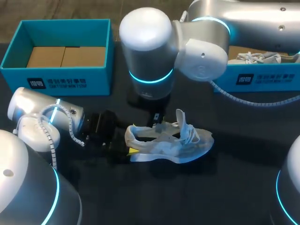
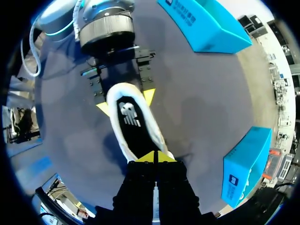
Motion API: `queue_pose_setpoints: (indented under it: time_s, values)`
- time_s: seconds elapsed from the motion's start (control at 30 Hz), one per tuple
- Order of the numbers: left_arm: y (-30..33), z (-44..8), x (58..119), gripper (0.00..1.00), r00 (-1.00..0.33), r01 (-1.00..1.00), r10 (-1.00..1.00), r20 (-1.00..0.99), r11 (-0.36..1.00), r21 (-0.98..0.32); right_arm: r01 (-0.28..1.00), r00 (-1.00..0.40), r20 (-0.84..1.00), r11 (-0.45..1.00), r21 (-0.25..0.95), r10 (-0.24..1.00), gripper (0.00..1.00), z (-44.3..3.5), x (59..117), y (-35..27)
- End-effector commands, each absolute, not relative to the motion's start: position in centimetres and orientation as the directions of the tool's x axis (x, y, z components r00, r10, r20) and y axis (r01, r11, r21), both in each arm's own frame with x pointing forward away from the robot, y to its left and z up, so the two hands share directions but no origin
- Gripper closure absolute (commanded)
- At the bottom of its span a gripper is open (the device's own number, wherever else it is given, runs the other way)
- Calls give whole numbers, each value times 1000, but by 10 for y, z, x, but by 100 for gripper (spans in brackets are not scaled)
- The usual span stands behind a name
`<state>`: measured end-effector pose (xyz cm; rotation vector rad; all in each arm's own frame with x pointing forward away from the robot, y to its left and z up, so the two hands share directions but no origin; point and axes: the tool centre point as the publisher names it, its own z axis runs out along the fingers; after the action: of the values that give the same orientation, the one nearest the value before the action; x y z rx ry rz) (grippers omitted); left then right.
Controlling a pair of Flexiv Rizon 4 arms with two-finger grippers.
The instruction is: Take the shoe out of the shoebox, open the shoe tongue, remove and reinsert the insole, then place the shoe into the shoebox
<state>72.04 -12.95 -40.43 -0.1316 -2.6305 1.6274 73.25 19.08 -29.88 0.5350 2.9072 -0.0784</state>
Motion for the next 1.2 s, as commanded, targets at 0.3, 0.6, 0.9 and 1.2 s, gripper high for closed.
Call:
queue_pose_setpoints:
  time_s: [0.3, 0.6, 0.9, 1.2]
  values:
    - [-130, -408, 721, 100, -995, 48, 96, -6, 447, -893, 292, -950, -125, 955, -46, 285, 100, -342, 727, 202]
    - [-130, -408, 721, 100, -995, 48, 96, -6, 447, -893, 247, -967, -81, 967, -58, 242, 100, -360, 736, 210]
    - [-130, -408, 721, 100, -995, 48, 96, -6, 447, -893, 219, -976, -46, 969, -111, 215, 100, -369, 733, 196]
    - [-130, -408, 721, 100, -995, 48, 96, -6, 447, -893, 211, -977, -21, 969, -130, 210, 100, -380, 733, 186]
